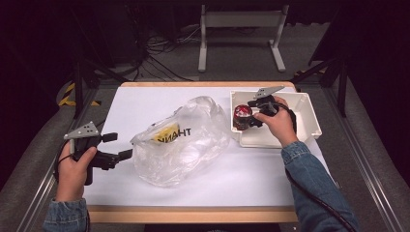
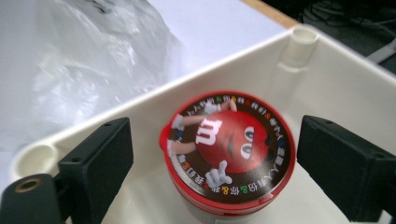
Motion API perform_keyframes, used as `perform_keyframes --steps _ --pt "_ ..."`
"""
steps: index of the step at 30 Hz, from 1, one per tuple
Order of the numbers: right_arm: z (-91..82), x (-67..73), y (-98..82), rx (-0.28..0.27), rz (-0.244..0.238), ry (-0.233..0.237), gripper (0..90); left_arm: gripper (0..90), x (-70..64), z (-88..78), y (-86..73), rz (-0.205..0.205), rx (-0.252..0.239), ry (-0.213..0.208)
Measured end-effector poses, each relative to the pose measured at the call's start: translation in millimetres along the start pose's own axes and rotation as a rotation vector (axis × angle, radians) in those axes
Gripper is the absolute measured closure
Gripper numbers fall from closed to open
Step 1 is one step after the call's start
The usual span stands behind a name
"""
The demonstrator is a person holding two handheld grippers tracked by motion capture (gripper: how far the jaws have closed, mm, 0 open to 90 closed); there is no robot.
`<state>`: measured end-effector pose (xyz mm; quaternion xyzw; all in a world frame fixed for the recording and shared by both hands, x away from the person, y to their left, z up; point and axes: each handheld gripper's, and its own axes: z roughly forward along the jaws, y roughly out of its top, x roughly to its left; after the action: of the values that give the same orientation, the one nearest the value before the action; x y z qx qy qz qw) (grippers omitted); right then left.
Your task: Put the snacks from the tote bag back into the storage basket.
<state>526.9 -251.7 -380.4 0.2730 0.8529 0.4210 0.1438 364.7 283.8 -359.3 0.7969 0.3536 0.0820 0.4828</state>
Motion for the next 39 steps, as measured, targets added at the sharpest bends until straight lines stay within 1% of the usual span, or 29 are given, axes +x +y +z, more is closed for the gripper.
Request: perform_keyframes --steps 1,2,3,4,5,7,9,11,12,15,19,21,23,26,27,28,31,32,34,35,36,37,38,39 --pt "-4.4 1.3 1.9 -0.01 -0.005 -0.002 11.0 2.9 -0.6 1.0 -0.9 0.005 0.002 -0.015" --pt "-9.0 2.7 3.7 -0.021 -0.01 -0.003 11.0 2.4 -0.2 1.1 -1.3 0.012 -0.001 -0.02" --pt "-17.4 5.6 6.5 -0.041 -0.016 0.002 11.1 2.8 -0.2 1.3 -1.1 0.008 -0.016 -0.016" --pt "-22.4 7.8 7.9 -0.053 -0.017 0.004 11.1 2.9 -0.4 1.1 -0.3 0.014 -0.021 -0.012" --pt "-22.4 7.8 7.9 -0.053 -0.017 0.004 11.1 2.8 -0.4 1.1 -0.3 0.014 -0.021 -0.012" --pt "-33.9 14.0 11.4 -0.078 -0.025 0.006 11.3 2.8 -1.6 1.1 -0.3 0.017 -0.017 -0.019" --pt "-44.7 21.1 13.7 -0.084 -0.031 0.012 11.5 2.6 -1.9 0.3 -0.9 0.02 -0.015 -0.017" --pt "-55.1 28.8 14.7 -0.095 -0.041 0.027 11.8 2.9 -2.1 -0.1 -2.2 0.025 -0.007 -0.013" --pt "-57.2 30.5 14.7 -0.097 -0.041 0.031 12.1 2.7 -2.7 0.3 -3.3 0.016 -0.005 -0.016" --pt "-70.0 40.7 13.4 -0.096 -0.045 0.044 12.1 2.7 -4.0 2.9 -5.9 0.017 0.005 -0.022" --pt "-83.6 53.0 10.0 -0.104 -0.045 0.076 12.1 2.7 -5.8 6.5 -7.9 0.035 0.011 -0.038" --pt "-92.5 60.2 6.8 -0.119 -0.059 0.1 12.3 2.8 -6.7 6.0 -8.5 0.029 0.004 -0.042" --pt "-99.9 67.4 2.5 -0.129 -0.071 0.126 12.2 2.8 -7.2 5.1 -9.6 0.039 0.006 -0.044" --pt "-106.3 76.0 -4.6 -0.134 -0.082 0.151 12.1 2.8 -8.2 5.3 -13.6 0.039 0.01 -0.051" --pt "-107.5 78.8 -6.9 -0.139 -0.079 0.157 11.6 2.7 -8.2 5.3 -13.6 0.039 0.01 -0.051" --pt "-108.5 82.5 -9.5 -0.142 -0.074 0.164 11.5 2.7 -8.5 6.5 -17.0 0.041 0.011 -0.053" --pt "-109.2 91.1 -15.9 -0.147 -0.062 0.177 10.2 2.8 -8.5 6.9 -20.0 0.031 0.012 -0.065" --pt "-109.2 91.1 -15.9 -0.147 -0.062 0.177 10.2 2.8 -8.6 6.8 -21.4 0.024 0.007 -0.071" --pt "-108.8 96.4 -20.4 -0.154 -0.058 0.18 8.2 2.8 -8.6 6.0 -23.8 0.027 -0.001 -0.072" --pt "-107.6 101.1 -26.5 -0.151 -0.063 0.186 3.4 2.8 -8.7 6.0 -25.9 0.025 -0.008 -0.072" --pt "-107.6 101.1 -26.5 -0.151 -0.063 0.186 3.4 2.8 -8.7 6.0 -25.9 0.025 -0.008 -0.072" --pt "-107.2 102.3 -28.9 -0.149 -0.074 0.195 1.4 2.8 -9.1 6.5 -27.7 0.018 -0.011 -0.073" --pt "-105.8 103.8 -32.5 -0.159 -0.085 0.212 1.2 2.8 -8.9 6.6 -28.7 0.023 -0.011 -0.072" --pt "-104.5 104.6 -34.3 -0.17 -0.077 0.216 1.4 2.8 -8.6 7.4 -30.7 0.026 -0.013 -0.073"
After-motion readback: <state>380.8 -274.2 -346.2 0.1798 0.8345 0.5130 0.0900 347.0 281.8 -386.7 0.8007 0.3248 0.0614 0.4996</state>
